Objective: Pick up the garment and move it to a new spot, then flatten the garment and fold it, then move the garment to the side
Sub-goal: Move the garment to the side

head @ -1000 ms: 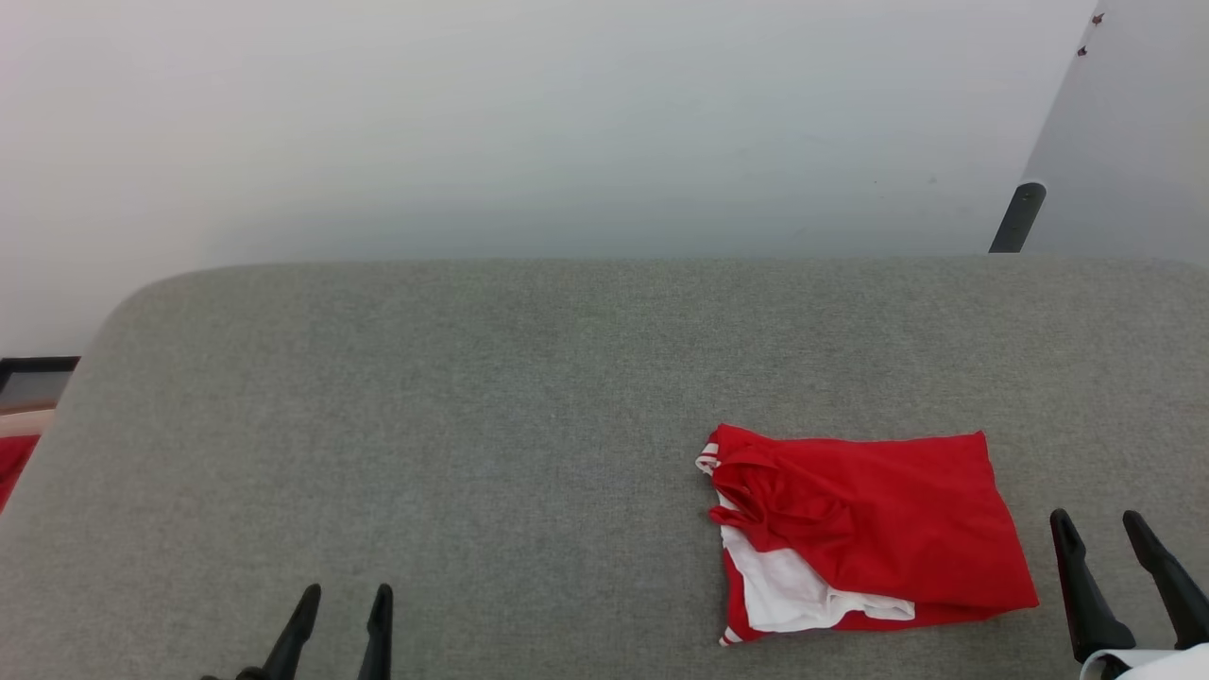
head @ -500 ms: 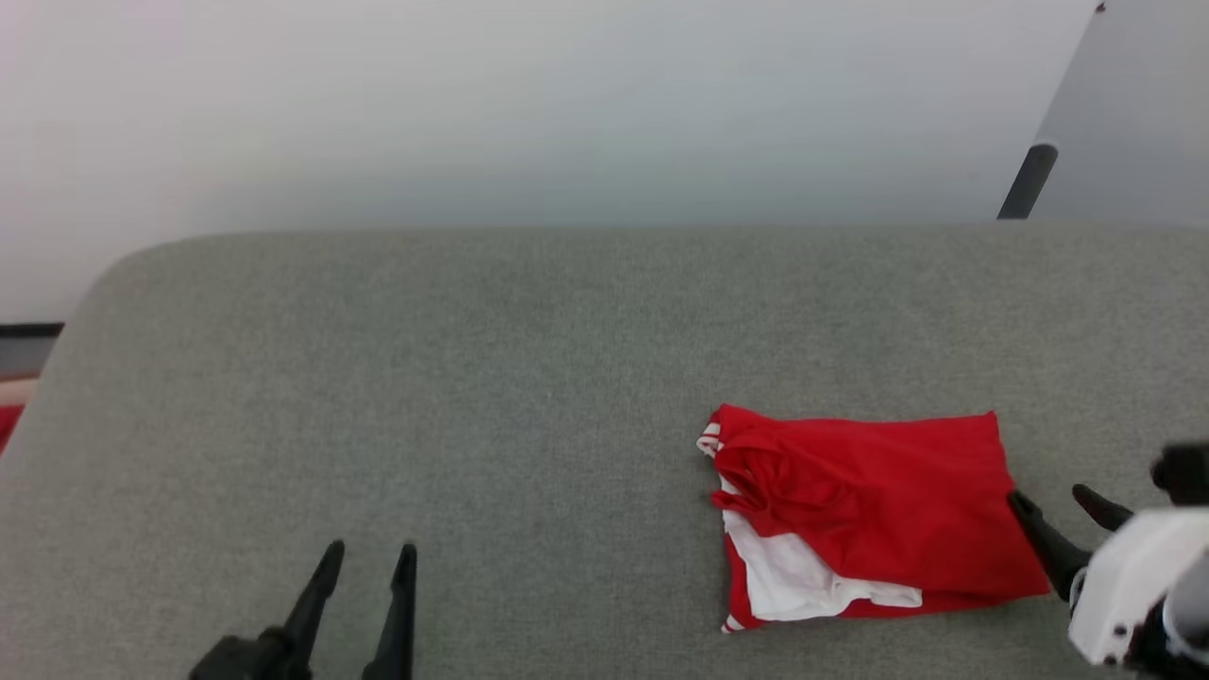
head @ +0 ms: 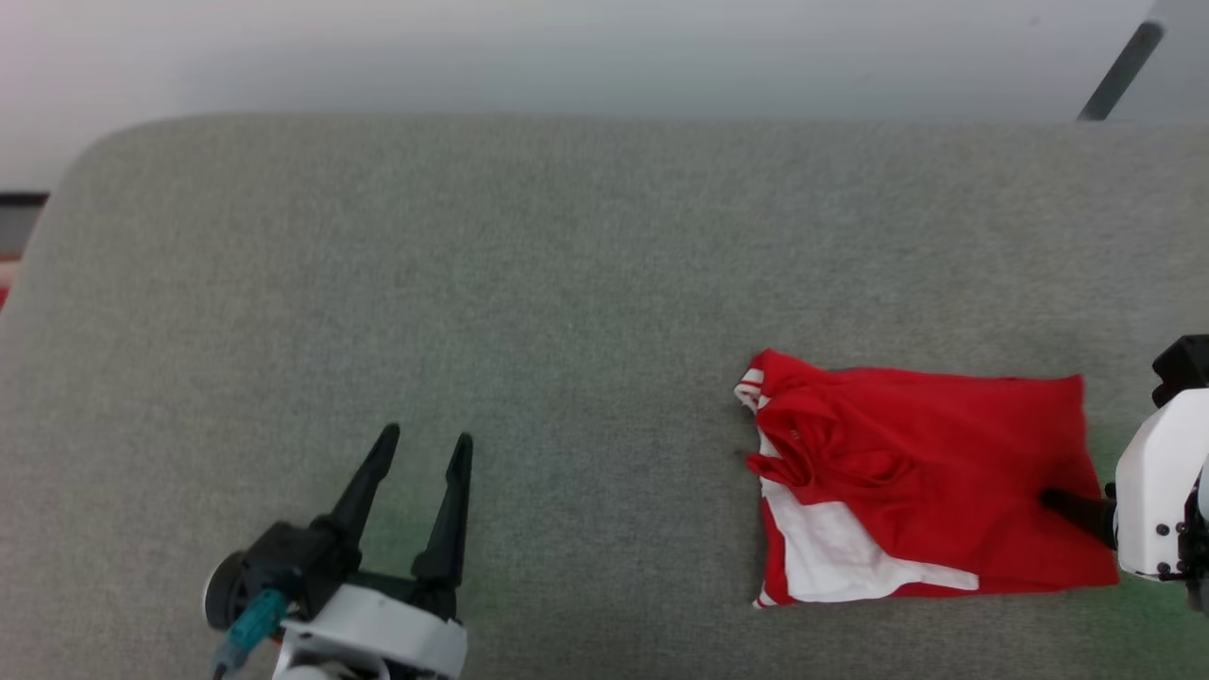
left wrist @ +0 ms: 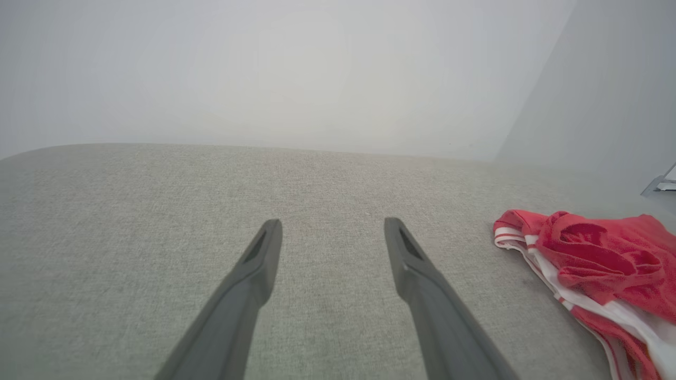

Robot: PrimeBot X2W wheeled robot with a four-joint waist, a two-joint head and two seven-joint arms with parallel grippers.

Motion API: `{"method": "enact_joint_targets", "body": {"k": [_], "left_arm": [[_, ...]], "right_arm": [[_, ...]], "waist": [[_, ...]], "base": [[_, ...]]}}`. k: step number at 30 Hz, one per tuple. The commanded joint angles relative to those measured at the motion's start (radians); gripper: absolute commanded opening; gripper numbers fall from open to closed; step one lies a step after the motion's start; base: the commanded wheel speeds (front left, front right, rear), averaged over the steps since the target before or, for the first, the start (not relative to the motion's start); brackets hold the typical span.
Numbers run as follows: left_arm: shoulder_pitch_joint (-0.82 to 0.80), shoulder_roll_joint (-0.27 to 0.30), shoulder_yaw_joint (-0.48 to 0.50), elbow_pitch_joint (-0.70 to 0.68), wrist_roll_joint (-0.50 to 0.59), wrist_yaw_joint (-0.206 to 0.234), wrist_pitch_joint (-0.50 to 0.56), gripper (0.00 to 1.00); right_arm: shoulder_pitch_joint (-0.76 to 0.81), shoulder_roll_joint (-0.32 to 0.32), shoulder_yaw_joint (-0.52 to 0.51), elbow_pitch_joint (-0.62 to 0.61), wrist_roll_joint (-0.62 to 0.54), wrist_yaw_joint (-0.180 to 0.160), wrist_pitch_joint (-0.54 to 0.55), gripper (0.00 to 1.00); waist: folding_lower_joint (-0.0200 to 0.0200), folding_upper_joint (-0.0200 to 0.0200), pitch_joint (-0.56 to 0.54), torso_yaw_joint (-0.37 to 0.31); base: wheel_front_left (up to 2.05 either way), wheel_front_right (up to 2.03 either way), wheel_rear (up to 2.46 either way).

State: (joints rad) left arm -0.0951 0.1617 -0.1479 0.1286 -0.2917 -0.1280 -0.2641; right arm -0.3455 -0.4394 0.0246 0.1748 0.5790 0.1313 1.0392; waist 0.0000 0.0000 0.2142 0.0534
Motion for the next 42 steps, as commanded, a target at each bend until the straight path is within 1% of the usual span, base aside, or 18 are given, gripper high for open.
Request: {"method": "enact_joint_targets", "body": {"k": [1, 5, 6, 8, 9, 12, 18, 21, 28, 30, 32, 36, 42], "left_arm": [[-0.023, -0.002, -0.004, 0.004, -0.001, -0.003, 0.001, 1.00], [-0.059, 0.003, -0.021, 0.016, -0.011, -0.003, 0.001, 1.00], [-0.066, 0.004, -0.023, 0.020, -0.014, -0.003, 0.001, 1.00], [-0.077, 0.009, -0.028, 0.028, -0.018, -0.003, 0.001, 1.00], [-0.084, 0.013, -0.029, 0.031, -0.021, -0.003, 0.001, 1.00], [-0.099, 0.024, -0.040, 0.029, -0.023, -0.004, 0.001, 1.00], [-0.120, 0.057, -0.065, 0.008, -0.030, -0.003, 0.001, 1.00], [-0.131, 0.066, -0.068, -0.003, -0.025, -0.003, 0.001, 1.00], [-0.208, 0.103, -0.114, -0.032, -0.004, -0.003, 0.000, 1.00], [-0.242, 0.116, -0.132, -0.038, -0.006, -0.003, 0.001, 1.00], [-0.277, 0.133, -0.149, -0.034, -0.005, -0.003, 0.001, 1.00], [-0.357, 0.166, -0.182, -0.030, -0.008, -0.003, 0.001, 1.00], [-0.489, 0.209, -0.213, -0.033, -0.013, -0.003, 0.001, 1.00]], "right_arm": [[-0.009, 0.004, 0.004, 0.014, -0.009, -0.001, -0.002, 1.00], [0.002, 0.032, 0.027, 0.056, 0.004, -0.001, -0.013, 1.00], [0.006, 0.038, 0.043, 0.056, 0.012, -0.001, -0.020, 0.49], [0.004, 0.048, 0.050, 0.055, 0.024, -0.001, -0.060, 0.07], [0.002, 0.053, 0.049, 0.058, 0.028, 0.000, -0.078, 0.00], [-0.010, 0.055, 0.037, 0.062, 0.042, 0.000, -0.146, 0.00], [-0.015, 0.025, -0.023, 0.059, 0.065, -0.001, -0.285, 0.00], [-0.010, 0.021, -0.047, 0.055, 0.075, -0.001, -0.321, 0.00], [0.003, -0.016, -0.177, 0.064, 0.088, -0.001, -0.417, 0.00], [0.000, -0.026, -0.207, 0.073, 0.072, -0.001, -0.448, 0.00], [-0.017, -0.017, -0.239, 0.092, 0.073, -0.001, -0.478, 0.00], [-0.065, -0.016, -0.278, 0.144, 0.039, -0.001, -0.530, 0.00], [-0.190, -0.041, -0.311, 0.259, -0.059, -0.001, -0.635, 0.00]], "waist": [[0.0000, 0.0000, 0.058, 0.033], [0.0000, 0.0000, 0.081, 0.041], [0.0000, 0.0000, 0.083, 0.040], [0.0000, 0.0000, 0.086, 0.036], [0.0000, 0.0000, 0.085, 0.031], [0.0000, 0.0000, 0.079, 0.010], [0.0000, 0.0000, 0.070, -0.062], [0.0000, 0.0000, 0.074, -0.094], [0.0000, 0.0000, 0.114, -0.197], [0.0000, 0.0000, 0.130, -0.223], [0.0000, 0.0000, 0.146, -0.247], [0.0000, 0.0000, 0.184, -0.285], [0.0000, 0.0000, 0.256, -0.306]], "base": [[0.00, 0.00, 0.00], [0.00, 0.00, 0.00], [0.00, 0.00, 0.00], [0.00, 0.00, 0.00], [0.00, 0.00, 0.00], [0.00, 0.00, 0.00], [0.00, 0.00, 0.00], [0.00, 0.00, 0.00], [0.00, 0.00, 0.00], [0.00, 0.00, 0.00], [0.00, 0.00, 0.00], [0.00, 0.00, 0.00], [0.00, 0.00, 0.00]]}}
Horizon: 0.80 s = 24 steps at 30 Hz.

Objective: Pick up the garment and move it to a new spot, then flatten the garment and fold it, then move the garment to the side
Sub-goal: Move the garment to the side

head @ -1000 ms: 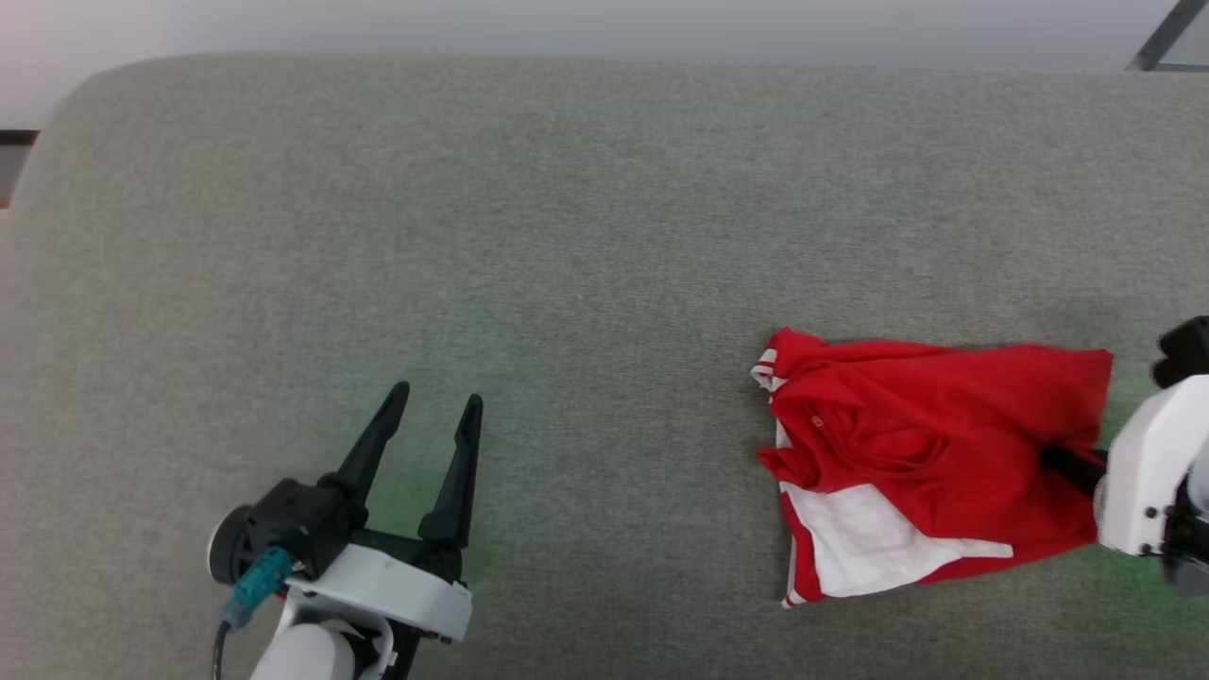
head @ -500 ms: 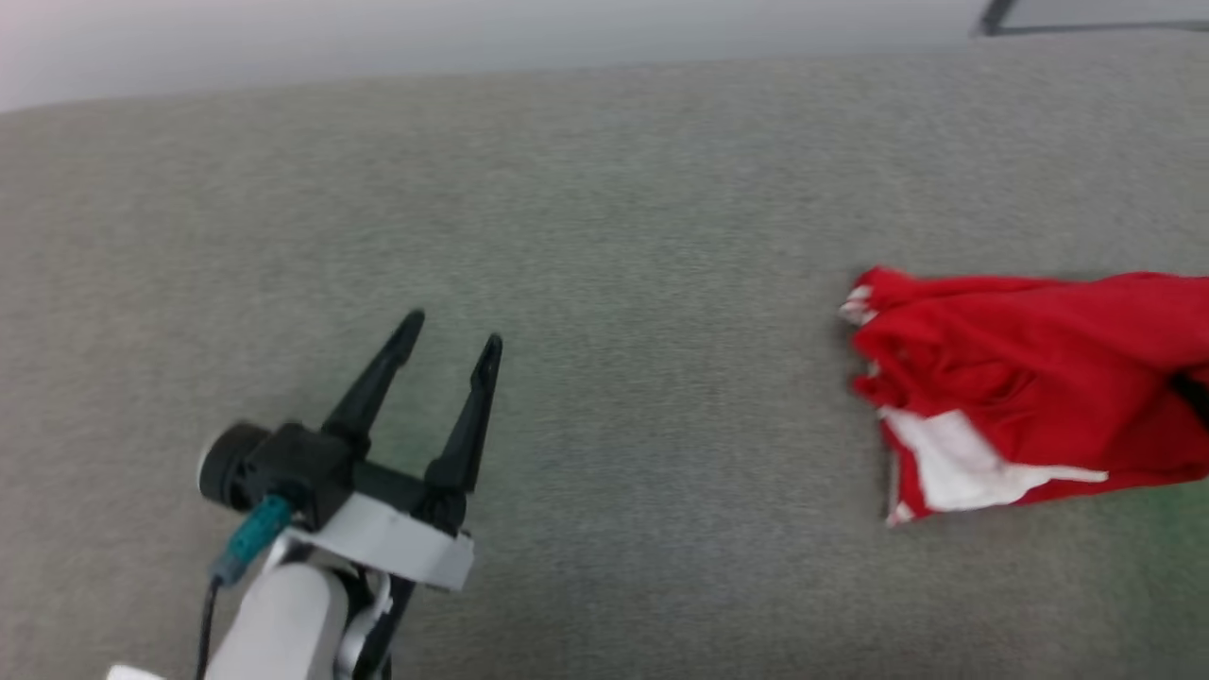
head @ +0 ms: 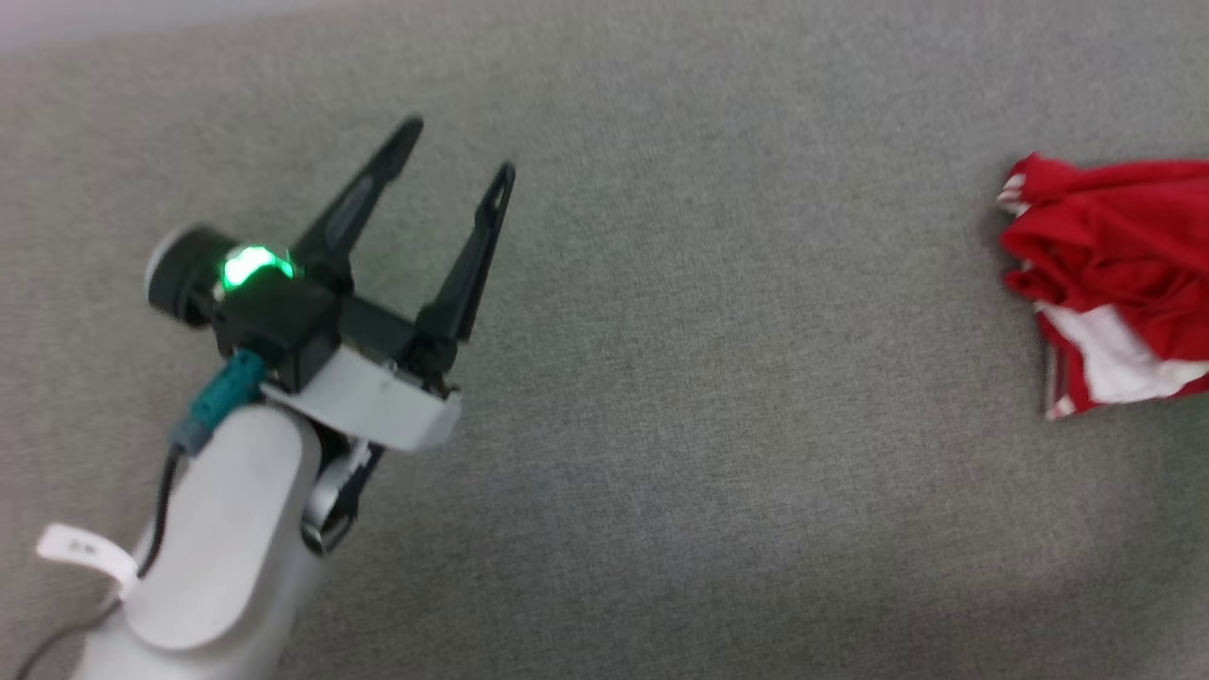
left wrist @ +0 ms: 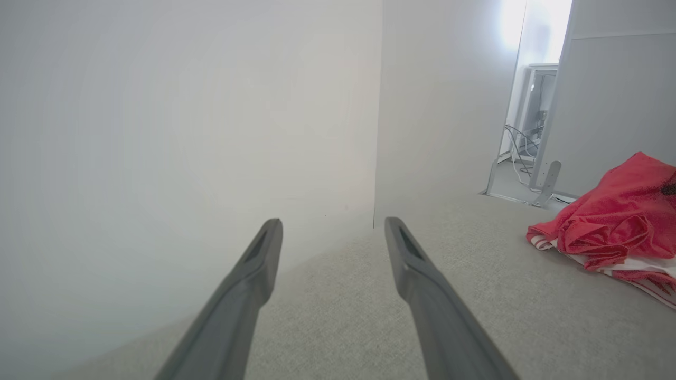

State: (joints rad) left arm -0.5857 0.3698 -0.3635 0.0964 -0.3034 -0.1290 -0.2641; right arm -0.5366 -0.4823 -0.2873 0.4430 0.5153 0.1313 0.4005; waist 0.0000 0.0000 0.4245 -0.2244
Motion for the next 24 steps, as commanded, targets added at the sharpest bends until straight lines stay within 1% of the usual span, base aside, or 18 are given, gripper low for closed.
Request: {"method": "enact_joint_targets", "body": {"k": [1, 5, 12, 16, 20, 24], "left_arm": [[-0.020, 0.006, -0.005, -0.004, -0.001, -0.002, 0.001, 1.00], [-0.106, 0.029, -0.024, -0.012, 0.005, -0.002, 0.001, 1.00], [-0.207, 0.046, -0.048, -0.015, 0.008, -0.002, 0.001, 1.00], [-0.224, 0.059, -0.056, -0.021, 0.009, -0.002, 0.001, 1.00], [-0.227, 0.072, -0.059, -0.022, 0.009, -0.002, 0.001, 1.00], [-0.219, 0.082, -0.057, -0.027, 0.007, -0.002, 0.001, 1.00]], "right_arm": [[-0.023, -0.002, -0.008, 0.014, -0.013, -0.001, -0.016, 0.00], [-0.122, -0.025, -0.019, 0.107, -0.090, -0.001, -0.103, 0.00], [-0.274, -0.054, -0.037, 0.288, -0.241, -0.001, -0.232, 0.00], [-0.335, -0.048, -0.042, 0.392, -0.319, -0.001, -0.288, 0.00], [-0.377, -0.038, -0.045, 0.484, -0.367, -0.001, -0.340, 0.00], [-0.407, -0.046, -0.062, 0.575, -0.429, -0.001, -0.373, 0.00]], "waist": [[0.0000, 0.0000, 0.058, -0.028], [0.0000, 0.0000, 0.107, -0.024], [0.0000, 0.0000, 0.157, -0.008], [0.0000, 0.0000, 0.172, -0.005], [0.0000, 0.0000, 0.184, -0.002], [0.0000, 0.0000, 0.192, 0.003]], "base": [[0.00, 0.00, 0.00], [0.00, 0.00, 0.00], [0.00, 0.00, 0.00], [0.00, 0.00, 0.00], [0.00, 0.00, 0.00], [0.00, 0.00, 0.00]]}}
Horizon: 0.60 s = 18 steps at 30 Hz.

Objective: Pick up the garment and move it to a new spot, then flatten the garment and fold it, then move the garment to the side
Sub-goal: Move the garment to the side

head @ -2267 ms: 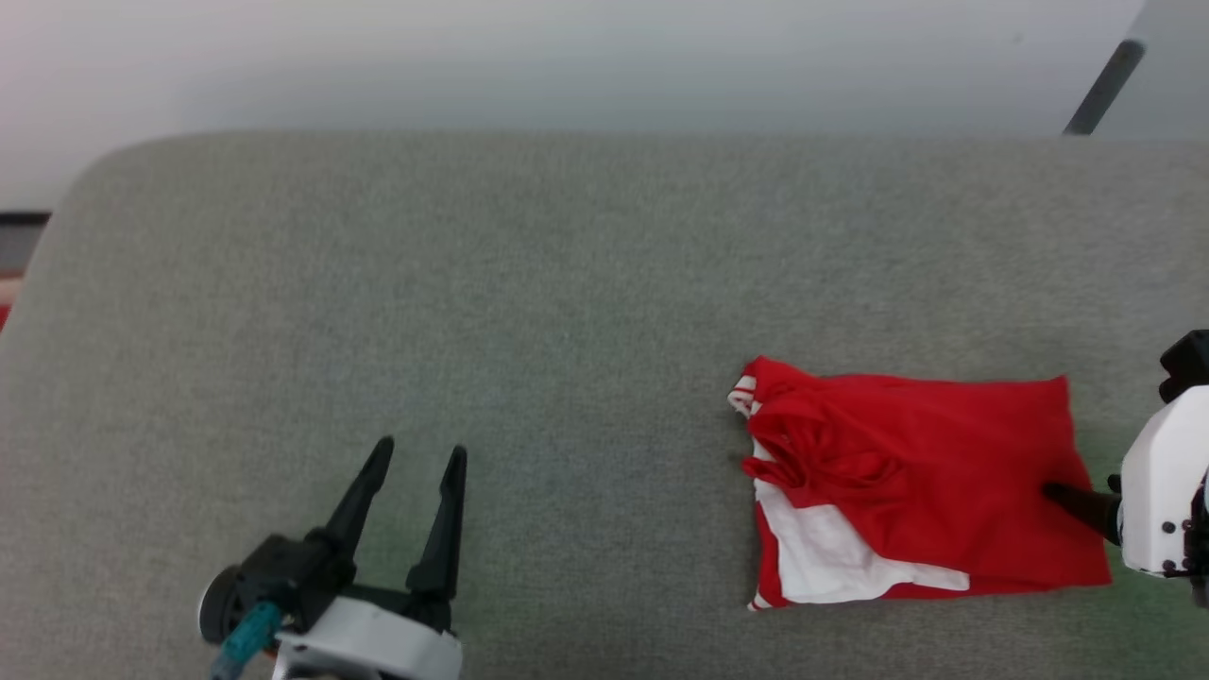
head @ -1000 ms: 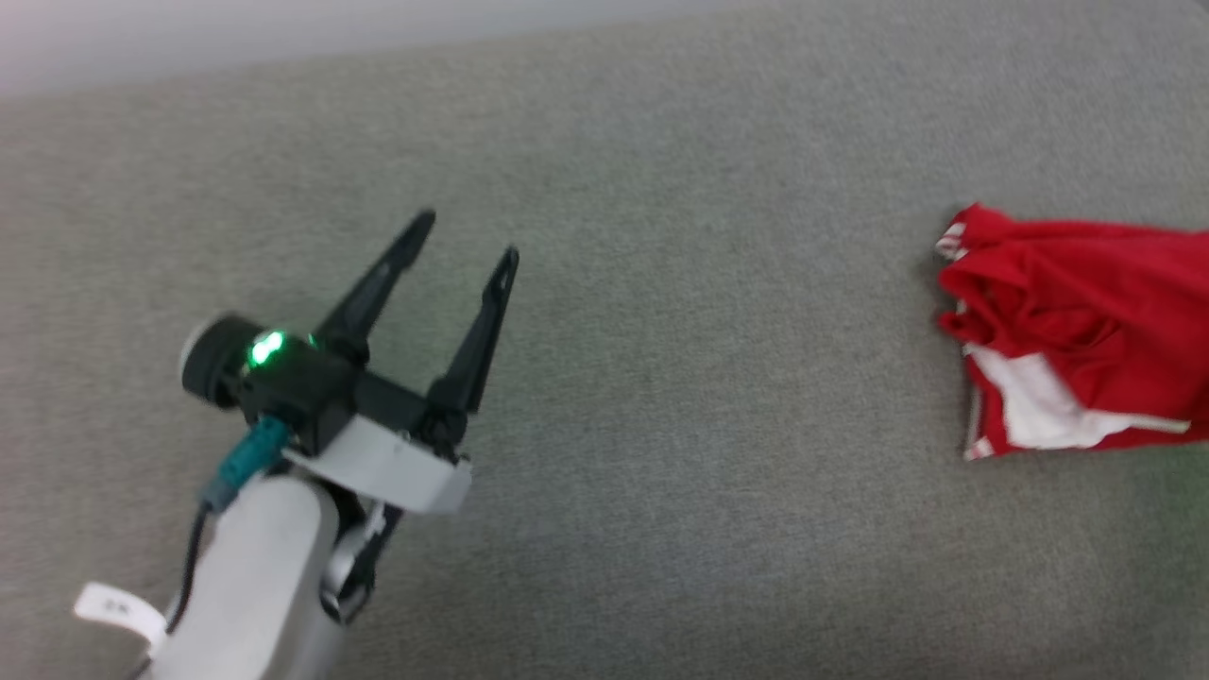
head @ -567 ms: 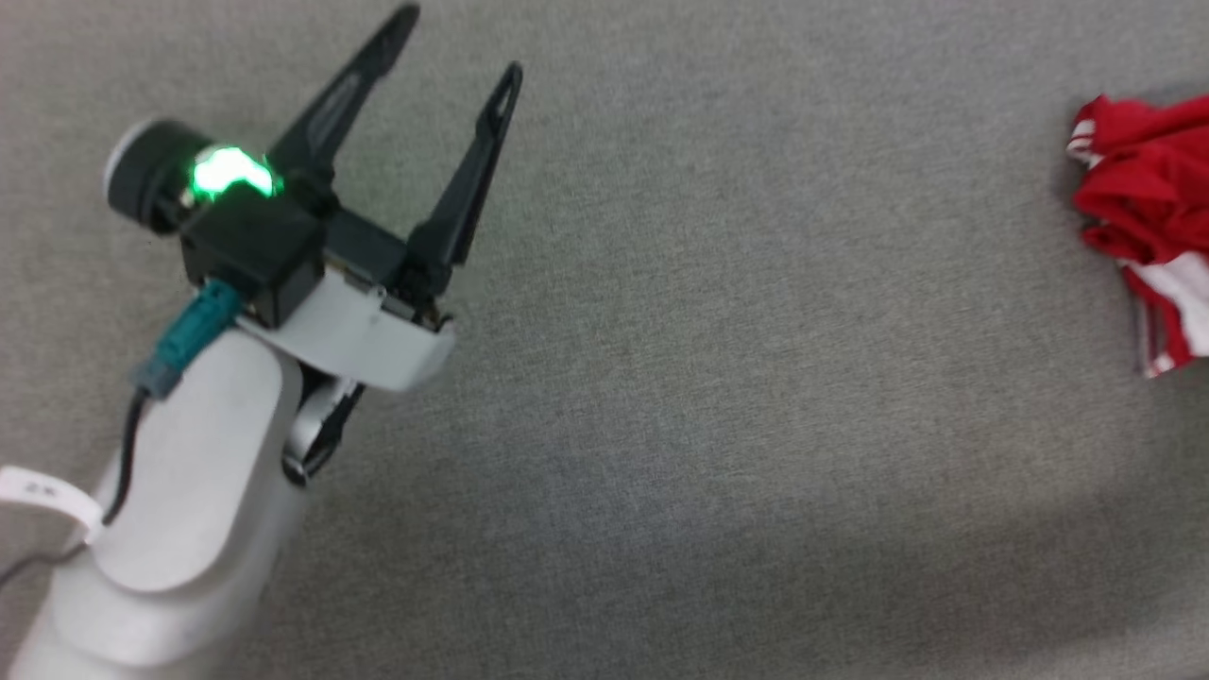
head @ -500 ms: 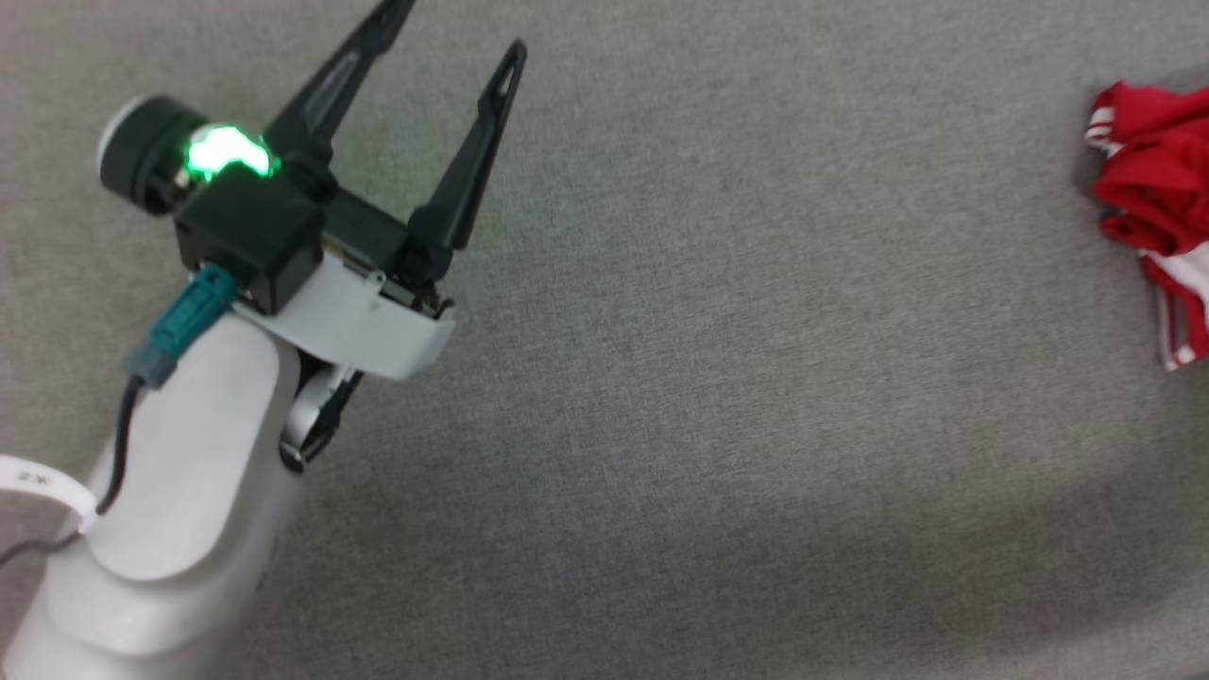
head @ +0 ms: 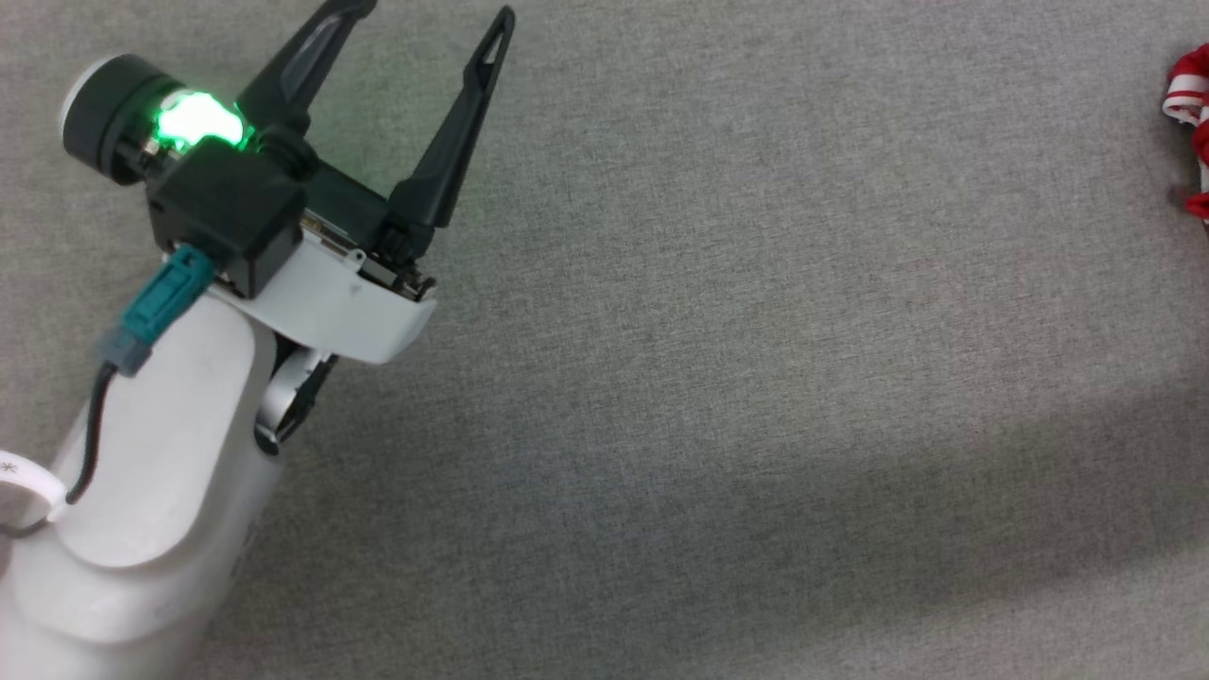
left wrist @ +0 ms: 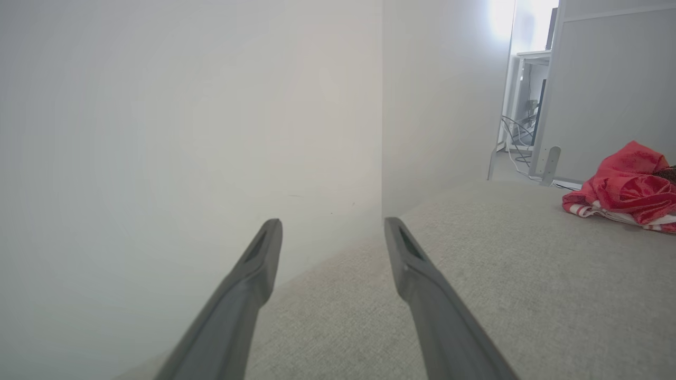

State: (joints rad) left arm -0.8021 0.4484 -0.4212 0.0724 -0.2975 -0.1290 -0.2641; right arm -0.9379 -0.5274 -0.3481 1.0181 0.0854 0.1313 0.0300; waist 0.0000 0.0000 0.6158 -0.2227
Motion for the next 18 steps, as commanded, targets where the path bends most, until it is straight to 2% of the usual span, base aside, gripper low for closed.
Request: {"method": "enact_joint_targets", "body": {"k": [1, 4, 5, 6, 7, 8, 14, 18], "left_arm": [[0.001, 0.003, 0.003, -0.002, 0.001, -0.002, 0.001, 1.00], [0.011, 0.001, 0.006, 0.001, 0.002, -0.002, 0.001, 1.00], [0.014, 0.000, 0.008, 0.002, 0.003, -0.002, 0.001, 1.00], [0.019, -0.002, 0.010, 0.003, 0.003, -0.002, 0.001, 1.00], [0.024, -0.004, 0.012, 0.005, 0.003, 0.000, 0.001, 1.00], [0.029, -0.007, 0.015, 0.007, 0.002, 0.002, 0.001, 1.00], [0.087, -0.039, 0.042, 0.021, -0.010, 0.015, 0.001, 1.00], [0.151, -0.071, 0.074, 0.029, -0.020, 0.017, 0.001, 1.00]], "right_arm": [[-0.013, 0.002, -0.012, 0.017, -0.011, -0.001, -0.008, 0.00], [-0.032, 0.010, -0.036, 0.060, -0.043, -0.001, -0.030, 0.00], [-0.039, 0.011, -0.045, 0.072, -0.049, -0.001, -0.041, 0.05], [-0.046, 0.012, -0.051, 0.083, -0.054, -0.001, -0.052, 0.34], [-0.051, 0.013, -0.052, 0.092, -0.061, -0.001, -0.061, 0.82], [-0.057, 0.012, -0.050, 0.100, -0.068, -0.001, -0.070, 1.00], [-0.070, 0.012, 0.002, 0.130, -0.080, -0.001, -0.107, 1.00], [-0.054, 0.033, 0.088, 0.134, -0.079, -0.001, -0.111, 1.00]], "waist": [[0.0000, 0.0000, 0.001, 0.003], [0.0000, 0.0000, -0.004, 0.008], [0.0000, 0.0000, -0.008, 0.010], [0.0000, 0.0000, -0.012, 0.012], [0.0000, 0.0000, -0.019, 0.013], [0.0000, 0.0000, -0.026, 0.014], [0.0000, 0.0000, -0.093, 0.026], [0.0000, 0.0000, -0.159, 0.048]], "base": [[0.00, 0.00, 0.00], [0.00, 0.00, 0.00], [0.00, 0.00, 0.00], [0.00, 0.00, 0.00], [0.00, 0.00, 0.00], [0.00, 0.00, 0.00], [0.00, 0.00, 0.00], [0.00, 0.00, 0.00]]}}
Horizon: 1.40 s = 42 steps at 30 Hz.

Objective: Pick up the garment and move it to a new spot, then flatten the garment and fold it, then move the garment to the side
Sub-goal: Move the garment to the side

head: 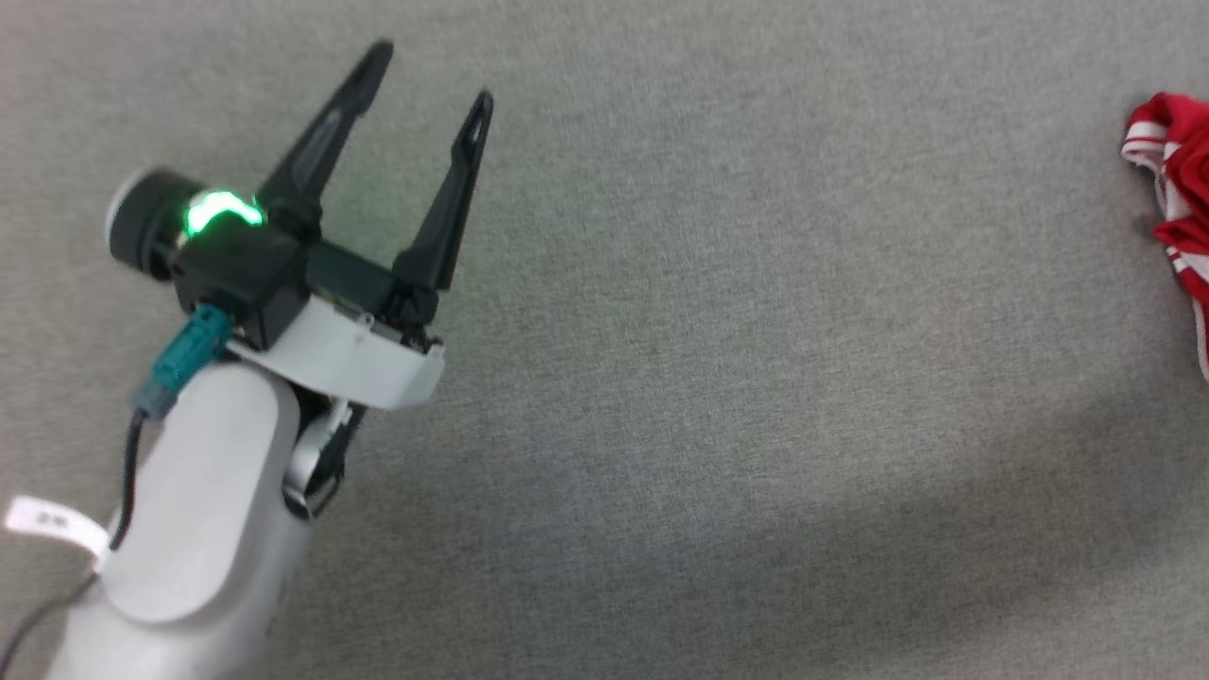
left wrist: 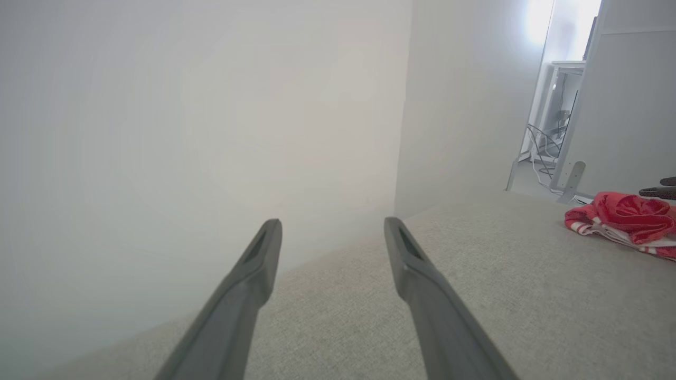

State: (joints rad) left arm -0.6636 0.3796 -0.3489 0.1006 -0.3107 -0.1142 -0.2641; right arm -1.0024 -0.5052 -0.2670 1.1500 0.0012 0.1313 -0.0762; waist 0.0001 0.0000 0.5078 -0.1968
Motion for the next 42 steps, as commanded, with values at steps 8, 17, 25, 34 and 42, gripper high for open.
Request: {"method": "enact_joint_targets", "body": {"k": [8, 17, 25, 34, 42], "left_arm": [[0.184, -0.069, 0.091, 0.037, -0.013, 0.003, 0.001, 1.00], [0.323, -0.115, 0.175, 0.098, -0.006, -0.007, 0.001, 1.00], [0.421, -0.143, 0.263, 0.158, 0.004, -0.012, 0.001, 1.00], [0.590, -0.171, 0.344, 0.143, 0.021, -0.015, 0.001, 1.00], [0.717, -0.214, 0.377, 0.067, 0.049, -0.017, 0.001, 1.00]], "right_arm": [[0.077, 0.127, 0.260, -0.062, 0.140, -0.001, -0.013, 1.00], [0.224, 0.156, 0.506, -0.262, 0.359, -0.001, -0.022, 1.00], [0.379, 0.159, 0.597, -0.434, 0.495, -0.001, -0.098, 1.00], [0.552, 0.175, 0.585, -0.550, 0.526, -0.001, -0.141, 1.00], [0.749, 0.184, 0.468, -0.669, 0.495, -0.001, -0.138, 1.00]], "waist": [[-0.0001, 0.0000, -0.195, 0.081], [-0.0001, 0.0000, -0.313, 0.149], [-0.0001, 0.0000, -0.429, 0.186], [-0.0001, 0.0000, -0.530, 0.184], [-0.0001, 0.0000, -0.564, 0.190]], "base": [[0.00, 0.00, 0.00], [0.00, 0.00, 0.00], [0.00, 0.00, 0.00], [0.00, 0.00, 0.00], [0.00, 0.00, 0.00]]}}
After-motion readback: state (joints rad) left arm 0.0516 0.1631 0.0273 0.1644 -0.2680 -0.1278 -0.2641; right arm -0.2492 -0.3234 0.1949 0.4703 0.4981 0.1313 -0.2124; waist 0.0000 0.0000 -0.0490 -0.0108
